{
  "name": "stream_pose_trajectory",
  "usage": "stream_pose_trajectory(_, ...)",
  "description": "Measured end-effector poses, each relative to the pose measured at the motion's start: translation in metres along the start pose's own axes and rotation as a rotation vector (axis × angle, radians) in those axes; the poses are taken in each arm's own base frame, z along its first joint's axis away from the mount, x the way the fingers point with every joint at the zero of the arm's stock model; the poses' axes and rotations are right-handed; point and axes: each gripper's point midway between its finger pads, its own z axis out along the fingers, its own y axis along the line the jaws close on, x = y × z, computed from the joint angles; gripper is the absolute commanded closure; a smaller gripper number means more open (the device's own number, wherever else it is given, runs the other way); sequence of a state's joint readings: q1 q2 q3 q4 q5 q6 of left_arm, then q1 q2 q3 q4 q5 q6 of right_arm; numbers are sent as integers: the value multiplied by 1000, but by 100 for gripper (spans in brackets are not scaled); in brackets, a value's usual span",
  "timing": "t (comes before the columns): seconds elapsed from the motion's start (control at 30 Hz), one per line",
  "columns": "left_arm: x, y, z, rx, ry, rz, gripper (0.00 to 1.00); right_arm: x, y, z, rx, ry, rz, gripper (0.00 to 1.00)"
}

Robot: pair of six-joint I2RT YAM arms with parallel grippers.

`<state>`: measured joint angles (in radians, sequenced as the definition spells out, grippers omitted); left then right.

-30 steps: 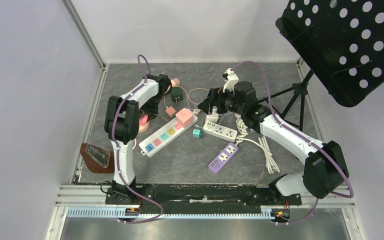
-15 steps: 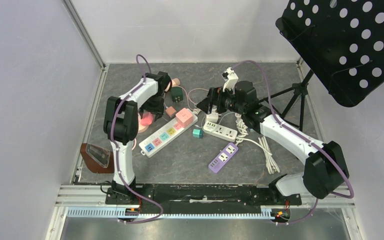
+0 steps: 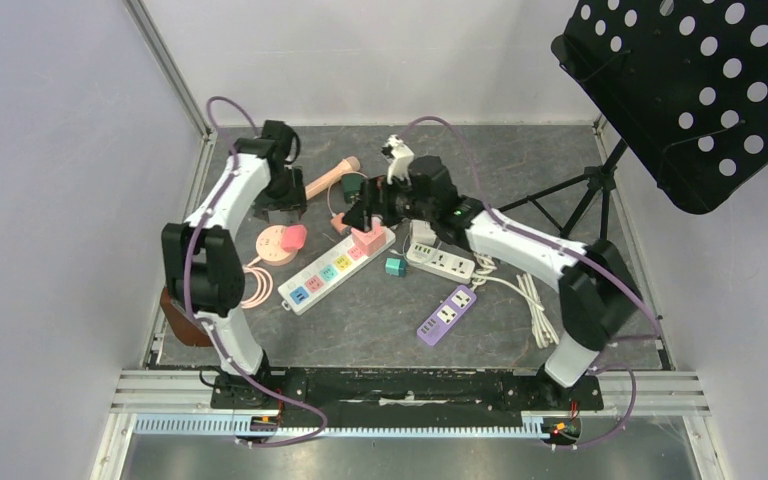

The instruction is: Insert the plug

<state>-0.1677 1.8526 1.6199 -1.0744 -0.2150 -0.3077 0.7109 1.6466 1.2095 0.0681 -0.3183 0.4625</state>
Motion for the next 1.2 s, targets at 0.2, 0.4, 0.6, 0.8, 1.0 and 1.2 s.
stream_pose_trajectory(0.2,16,24,15,148,7,-203,27,0,22,64,-78,35,107,2)
stream_pose_trajectory(0.4,33,28,44,278,57,-386,33,34,27,122,-82,112,257,7)
stream_pose_trajectory(0.6,18,27,42,345,12,-433,40,69,27,155,-28,170,352,18)
stream_pose_trajectory(0.8,11,41,39,356,-13,-477,44,67,21,177,22,152,399,18)
stream_pose_trajectory(1.0,27,42,45,358,24,-488,47,79,3,186,77,155,428,21)
stream_pose_trajectory(1.2,38,37,46,381,49,-488,49,96,-5,199,72,169,470,37)
